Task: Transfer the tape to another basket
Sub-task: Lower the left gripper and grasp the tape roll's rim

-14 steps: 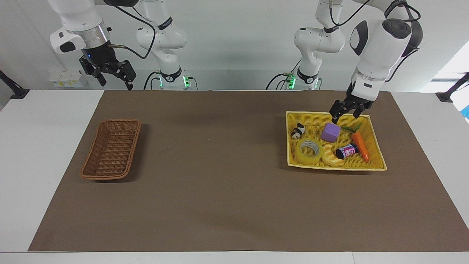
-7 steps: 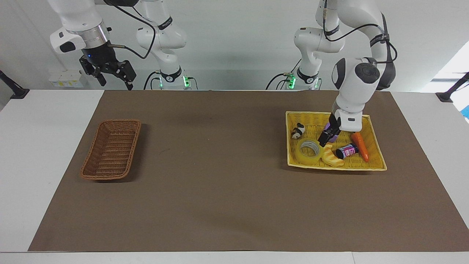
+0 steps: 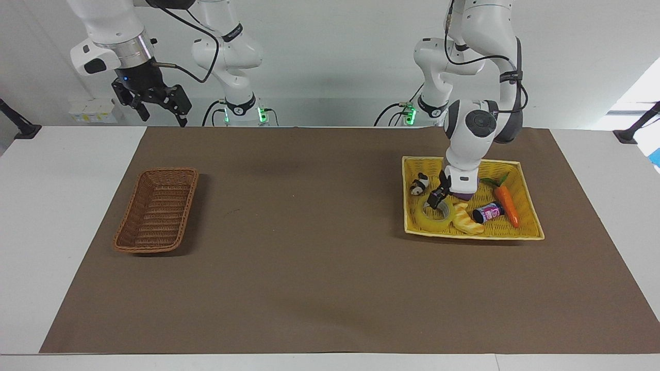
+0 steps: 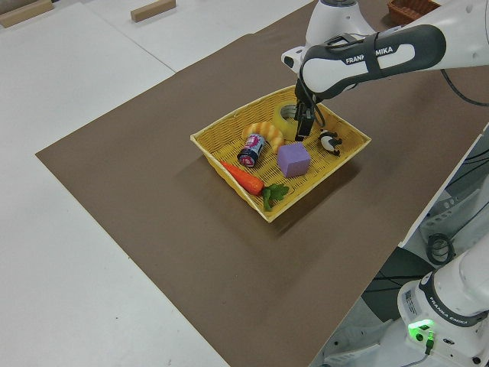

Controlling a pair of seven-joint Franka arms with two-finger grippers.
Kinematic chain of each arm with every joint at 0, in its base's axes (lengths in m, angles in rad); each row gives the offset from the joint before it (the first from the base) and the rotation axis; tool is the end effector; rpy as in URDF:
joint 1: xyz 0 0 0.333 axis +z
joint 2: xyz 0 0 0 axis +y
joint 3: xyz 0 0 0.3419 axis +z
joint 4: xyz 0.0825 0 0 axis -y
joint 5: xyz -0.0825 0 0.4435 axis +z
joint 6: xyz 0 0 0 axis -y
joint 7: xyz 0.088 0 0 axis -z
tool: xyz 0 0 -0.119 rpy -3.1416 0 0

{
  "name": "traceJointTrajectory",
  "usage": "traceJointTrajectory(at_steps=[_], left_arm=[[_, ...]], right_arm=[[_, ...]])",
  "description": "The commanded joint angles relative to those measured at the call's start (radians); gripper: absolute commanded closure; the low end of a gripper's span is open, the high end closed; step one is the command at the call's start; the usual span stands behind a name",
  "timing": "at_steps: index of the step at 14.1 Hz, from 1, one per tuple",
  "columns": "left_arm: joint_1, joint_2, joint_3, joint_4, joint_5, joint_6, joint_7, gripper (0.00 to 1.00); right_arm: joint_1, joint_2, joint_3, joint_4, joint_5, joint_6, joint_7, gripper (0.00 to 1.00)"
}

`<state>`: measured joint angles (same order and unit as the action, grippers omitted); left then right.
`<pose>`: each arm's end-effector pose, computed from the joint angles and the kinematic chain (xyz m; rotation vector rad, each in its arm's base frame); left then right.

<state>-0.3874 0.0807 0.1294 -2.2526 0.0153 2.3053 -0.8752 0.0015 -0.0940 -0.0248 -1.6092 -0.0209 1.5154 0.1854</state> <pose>0.5533 -0.1454 0.2994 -2.9668 -0.9283 0.0179 0.5761 -0.0167 0.6692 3.1060 -0.3269 0.0026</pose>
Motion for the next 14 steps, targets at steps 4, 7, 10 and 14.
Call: traceJointTrajectory(at_steps=[4,7,10,14], left_arm=[[-0.048,-0.061,0.013,-0.067,0.011,-0.006,-0.059,0.89],[-0.042,-0.049,0.013,-0.044,0.009,-0.007,-0.125,1.0],[-0.034,-0.027,0.016,0.017,0.009,-0.079,-0.14,1.0],[-0.019,-0.002,0.016,0.105,0.009,-0.164,-0.139,1.0]], right_arm=[[-0.012,-0.009,0.005,0.002,0.021,-0.015,-0.011,0.0],[-0.012,-0.009,0.005,0.002,0.021,-0.015,-0.011,0.0],[-0.012,-0.009,0.006,0.002,0.021,-0.015,-0.011,0.0],[-0.012,-0.009,0.005,0.002,0.021,-0.015,-0.011,0.0]])
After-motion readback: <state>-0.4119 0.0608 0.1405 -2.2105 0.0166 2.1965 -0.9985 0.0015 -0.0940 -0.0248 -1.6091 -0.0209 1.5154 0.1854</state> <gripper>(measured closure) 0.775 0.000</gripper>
